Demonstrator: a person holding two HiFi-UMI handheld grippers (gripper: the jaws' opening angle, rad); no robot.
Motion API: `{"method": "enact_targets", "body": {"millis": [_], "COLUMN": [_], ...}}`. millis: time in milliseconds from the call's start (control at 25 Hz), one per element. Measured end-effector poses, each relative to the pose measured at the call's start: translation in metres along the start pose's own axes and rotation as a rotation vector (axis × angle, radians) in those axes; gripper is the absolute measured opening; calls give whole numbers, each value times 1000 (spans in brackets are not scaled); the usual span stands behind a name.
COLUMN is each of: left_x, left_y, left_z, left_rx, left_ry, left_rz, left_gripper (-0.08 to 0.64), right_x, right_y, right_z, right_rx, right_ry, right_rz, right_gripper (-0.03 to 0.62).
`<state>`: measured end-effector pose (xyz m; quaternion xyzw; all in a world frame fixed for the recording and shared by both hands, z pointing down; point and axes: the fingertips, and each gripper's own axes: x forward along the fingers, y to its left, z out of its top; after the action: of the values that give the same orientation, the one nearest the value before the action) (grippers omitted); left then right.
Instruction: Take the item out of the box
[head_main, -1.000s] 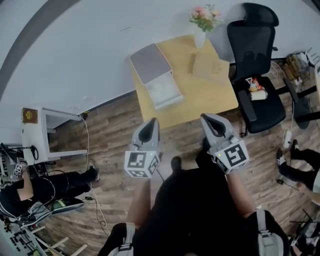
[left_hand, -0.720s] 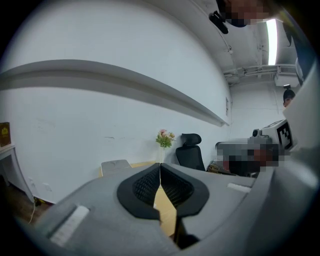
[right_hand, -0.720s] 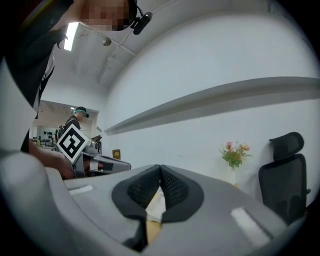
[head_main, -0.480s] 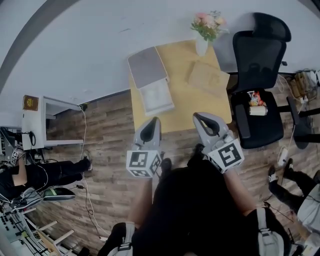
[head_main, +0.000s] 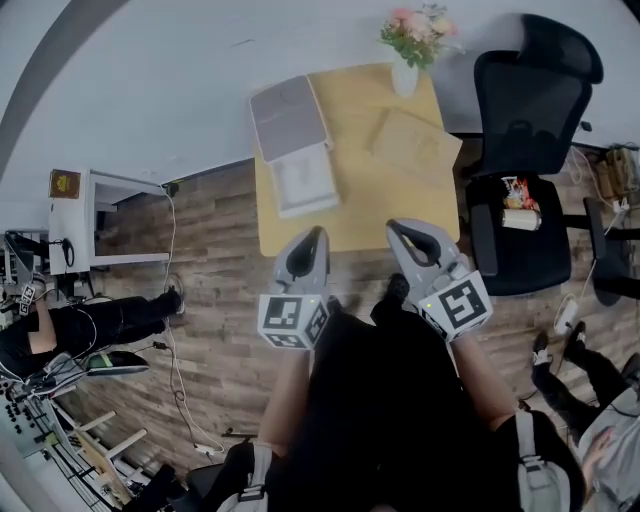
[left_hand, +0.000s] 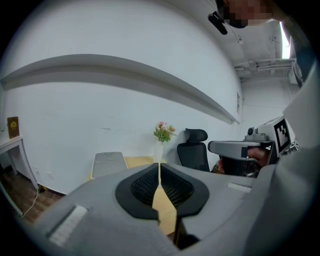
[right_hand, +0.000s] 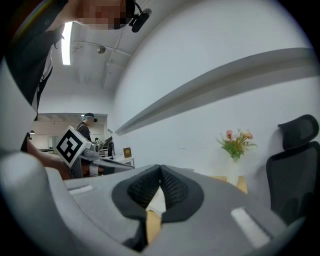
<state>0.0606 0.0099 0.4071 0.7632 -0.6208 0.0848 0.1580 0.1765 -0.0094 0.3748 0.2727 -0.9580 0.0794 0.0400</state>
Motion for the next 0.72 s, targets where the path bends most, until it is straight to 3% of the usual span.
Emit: {"method": "enact_targets", "body": {"millis": [200, 400, 720], "left_x": [-2, 1, 32], "left_y": [-1, 29, 78], "left_z": [-12, -10, -1], "left_rx": [2, 3, 42], "left_ry": [17, 22, 26], "left_rz": [4, -2, -87], "left_gripper": [12, 12, 12], "right_x": [1, 21, 73], "right_y": [-10, -3, 10], "right_z": [-10, -9, -2], "right_rx": [20, 29, 58], "right_ry": [16, 31, 45], "right_rz": [-8, -25, -77], "right_gripper": [3, 3, 3]}}
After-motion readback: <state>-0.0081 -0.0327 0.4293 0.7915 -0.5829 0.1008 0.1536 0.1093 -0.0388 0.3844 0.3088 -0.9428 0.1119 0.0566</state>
